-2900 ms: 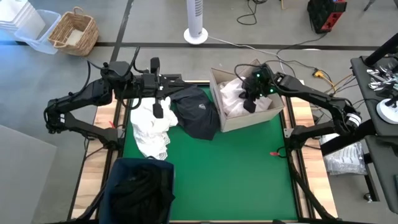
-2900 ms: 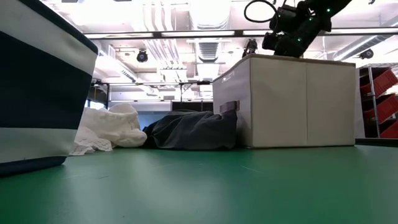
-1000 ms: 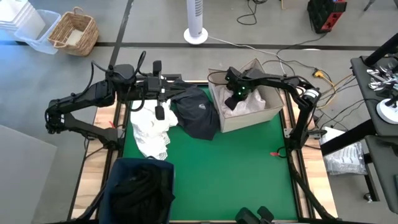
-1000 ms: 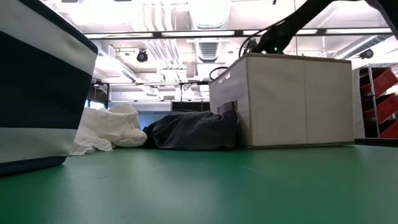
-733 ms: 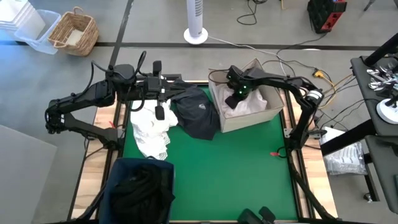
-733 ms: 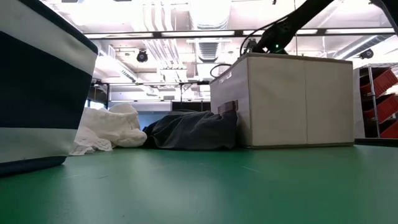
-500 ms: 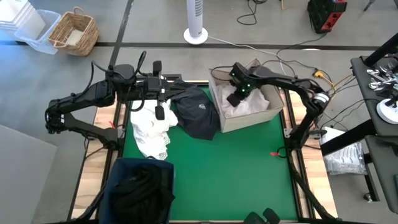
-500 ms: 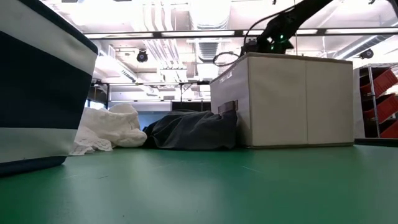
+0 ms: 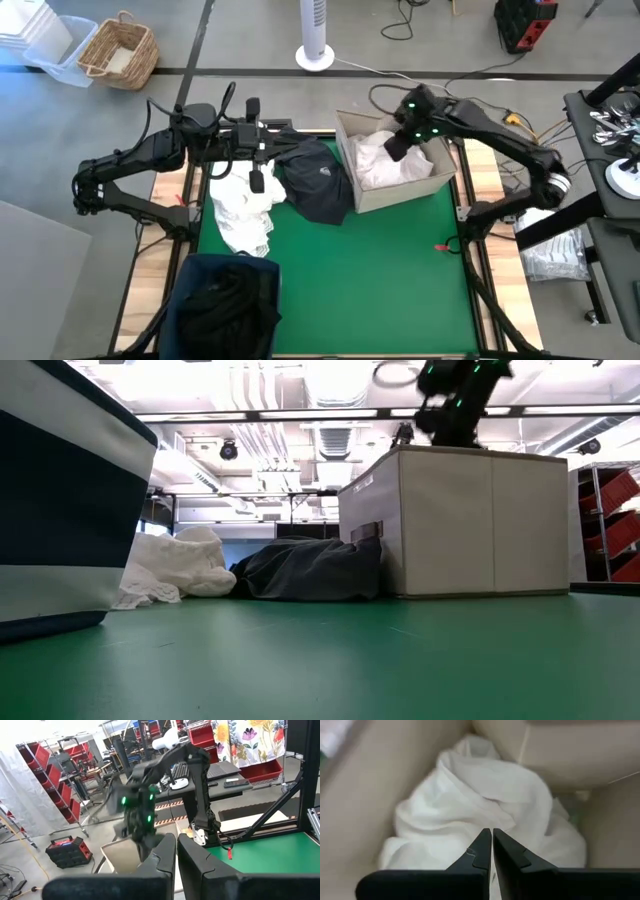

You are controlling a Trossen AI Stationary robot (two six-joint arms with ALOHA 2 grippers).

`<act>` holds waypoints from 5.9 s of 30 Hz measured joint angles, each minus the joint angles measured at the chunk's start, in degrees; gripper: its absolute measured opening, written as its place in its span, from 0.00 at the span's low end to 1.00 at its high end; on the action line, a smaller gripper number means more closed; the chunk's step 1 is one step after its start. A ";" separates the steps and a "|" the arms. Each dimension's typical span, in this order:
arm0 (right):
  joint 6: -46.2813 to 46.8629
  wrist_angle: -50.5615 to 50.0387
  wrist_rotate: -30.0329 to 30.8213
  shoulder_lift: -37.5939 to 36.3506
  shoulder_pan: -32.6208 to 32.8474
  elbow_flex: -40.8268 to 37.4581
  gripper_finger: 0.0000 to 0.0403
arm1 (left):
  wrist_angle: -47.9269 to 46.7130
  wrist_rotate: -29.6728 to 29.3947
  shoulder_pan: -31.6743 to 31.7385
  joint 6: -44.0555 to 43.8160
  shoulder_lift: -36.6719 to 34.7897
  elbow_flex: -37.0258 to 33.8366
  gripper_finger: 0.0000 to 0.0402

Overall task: Sort clothes
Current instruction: Put the black shorts into the blue laundry organizer

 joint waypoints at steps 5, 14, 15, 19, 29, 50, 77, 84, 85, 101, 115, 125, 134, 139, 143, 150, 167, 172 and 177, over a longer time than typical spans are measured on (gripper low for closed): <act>0.17 -0.72 0.04 -8.14 0.59 0.00 0.02 | -1.27 0.00 0.01 -0.28 0.00 0.00 0.00; 1.57 1.79 0.02 -15.64 5.23 -0.43 0.02 | -5.77 -0.04 -0.01 -1.70 0.00 -0.02 0.00; 1.65 1.83 0.02 -15.67 5.68 -0.47 0.02 | -5.84 -0.04 0.02 -1.73 0.00 -0.02 0.00; 2.43 2.02 0.09 -14.95 8.02 -0.52 0.02 | -9.04 -0.66 0.02 -3.07 -0.37 -0.02 0.00; 1.85 4.91 0.19 -12.70 13.66 -0.31 0.02 | -46.55 -22.88 0.02 -18.69 -1.86 -0.36 0.00; -0.57 13.37 0.02 -11.60 20.43 -0.26 0.02 | -56.89 -12.70 0.00 -18.57 -2.39 -18.83 0.00; -6.94 18.71 0.14 -1.26 25.55 6.26 0.02 | -39.44 -15.06 0.21 -16.09 -2.34 -26.38 0.00; -10.15 16.46 0.06 9.41 27.97 14.20 0.02 | -39.44 -15.13 0.17 -16.61 -2.34 -26.36 0.00; -10.64 15.80 0.07 10.89 28.28 15.33 0.02 | -39.44 -15.14 0.17 -16.63 -2.32 -26.36 0.00; -21.85 10.68 0.22 23.00 30.34 22.04 0.02 | -23.41 -22.56 0.15 -14.51 -2.22 -26.32 0.00; -36.22 11.17 15.09 33.09 31.32 20.61 0.02 | -22.14 -52.29 0.17 -17.62 -7.26 -26.32 0.00; -30.88 11.84 16.10 37.75 30.71 20.45 0.07 | -24.94 -32.65 -0.36 -21.16 -12.78 -26.79 0.00; -29.24 14.78 16.56 36.91 31.00 20.26 0.25 | -20.36 -33.03 -0.90 -22.74 -18.32 -35.26 0.00; -27.89 14.69 16.55 37.56 30.99 19.57 0.38 | -19.25 -33.09 -0.97 -22.64 -20.27 -34.17 0.00; -25.73 15.00 16.59 37.53 30.81 19.49 0.48 | -17.27 -33.14 -0.97 -20.93 -20.77 -33.81 0.00; -23.97 18.66 16.70 38.59 30.33 19.23 0.62 | -15.71 -33.16 -0.97 -17.07 -19.67 -33.88 0.00; -23.26 20.08 16.96 46.08 28.87 21.27 0.77 | -14.79 -33.16 -0.97 -15.78 -18.86 -33.89 0.00; -21.98 20.43 16.94 46.87 28.62 21.21 0.68 | -14.78 -33.16 -0.97 -15.78 -18.65 -33.90 0.00; -18.67 20.54 16.67 46.87 28.21 20.69 0.50 | -14.76 -33.18 -0.97 -15.58 -18.60 -33.90 0.00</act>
